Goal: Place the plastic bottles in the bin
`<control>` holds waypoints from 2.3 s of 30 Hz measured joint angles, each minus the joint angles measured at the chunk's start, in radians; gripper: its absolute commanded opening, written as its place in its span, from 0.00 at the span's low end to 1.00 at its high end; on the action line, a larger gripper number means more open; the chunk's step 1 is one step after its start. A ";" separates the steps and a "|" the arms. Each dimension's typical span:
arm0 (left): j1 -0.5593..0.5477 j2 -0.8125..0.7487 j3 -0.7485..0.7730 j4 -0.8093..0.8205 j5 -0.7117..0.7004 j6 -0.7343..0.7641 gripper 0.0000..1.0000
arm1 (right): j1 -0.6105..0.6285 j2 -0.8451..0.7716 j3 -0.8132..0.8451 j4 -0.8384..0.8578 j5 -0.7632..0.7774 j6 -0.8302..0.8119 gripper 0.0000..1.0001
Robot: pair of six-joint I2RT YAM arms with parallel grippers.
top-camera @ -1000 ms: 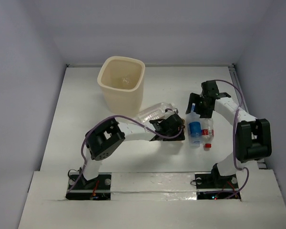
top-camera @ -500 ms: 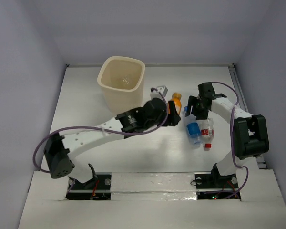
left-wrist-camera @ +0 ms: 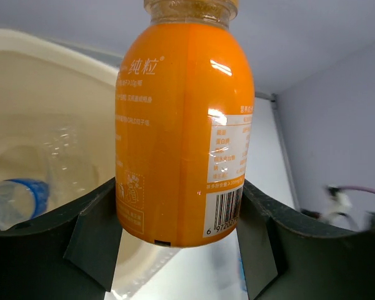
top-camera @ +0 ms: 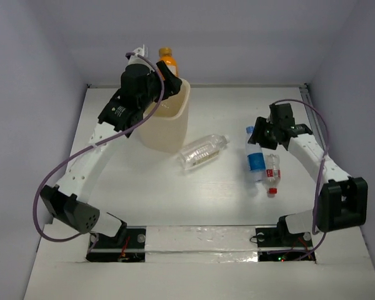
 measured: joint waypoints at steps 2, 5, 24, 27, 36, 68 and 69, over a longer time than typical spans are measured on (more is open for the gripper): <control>0.042 0.031 0.001 -0.013 0.031 0.006 0.28 | 0.002 -0.064 0.019 -0.014 0.002 0.003 0.47; 0.091 0.085 0.001 -0.037 0.077 0.006 0.32 | 0.012 -0.143 0.067 -0.029 -0.008 0.018 0.47; 0.168 -0.174 -0.039 -0.195 0.103 0.049 0.78 | 0.413 0.219 0.901 0.309 0.011 0.342 0.50; 0.168 -0.287 -0.087 -0.194 0.113 0.046 0.76 | 0.457 0.383 1.037 0.351 0.066 0.370 0.51; 0.168 -0.426 -0.235 -0.218 0.137 0.035 0.74 | 0.547 0.719 1.269 0.355 0.221 0.349 0.85; -0.358 0.299 -0.026 -0.108 -0.063 0.355 0.74 | -0.060 -0.465 -0.234 0.059 0.304 0.335 0.50; -0.358 0.339 -0.003 -0.117 -0.078 0.375 0.79 | -0.094 -0.468 -0.253 0.053 0.290 0.330 0.64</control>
